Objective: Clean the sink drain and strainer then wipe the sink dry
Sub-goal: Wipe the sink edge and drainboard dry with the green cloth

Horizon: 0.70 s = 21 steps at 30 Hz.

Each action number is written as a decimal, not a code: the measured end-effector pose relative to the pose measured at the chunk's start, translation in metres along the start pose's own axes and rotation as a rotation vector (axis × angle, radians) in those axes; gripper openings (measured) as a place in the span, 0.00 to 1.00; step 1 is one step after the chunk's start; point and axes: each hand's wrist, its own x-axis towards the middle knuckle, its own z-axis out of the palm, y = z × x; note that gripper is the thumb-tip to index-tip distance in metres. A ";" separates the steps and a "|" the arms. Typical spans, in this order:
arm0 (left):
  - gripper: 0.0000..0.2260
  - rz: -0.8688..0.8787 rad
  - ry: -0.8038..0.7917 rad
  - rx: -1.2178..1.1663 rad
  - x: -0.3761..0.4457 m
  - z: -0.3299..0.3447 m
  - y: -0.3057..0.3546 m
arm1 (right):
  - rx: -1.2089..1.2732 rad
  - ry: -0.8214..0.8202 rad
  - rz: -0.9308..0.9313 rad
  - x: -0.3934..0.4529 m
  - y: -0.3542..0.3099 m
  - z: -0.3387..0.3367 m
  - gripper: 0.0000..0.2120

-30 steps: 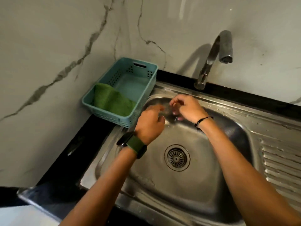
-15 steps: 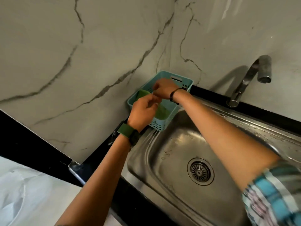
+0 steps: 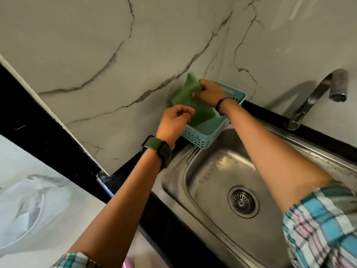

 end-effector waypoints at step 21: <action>0.10 -0.280 -0.058 -0.451 -0.099 -0.021 -0.055 | 0.168 0.141 -0.241 -0.208 0.016 0.104 0.32</action>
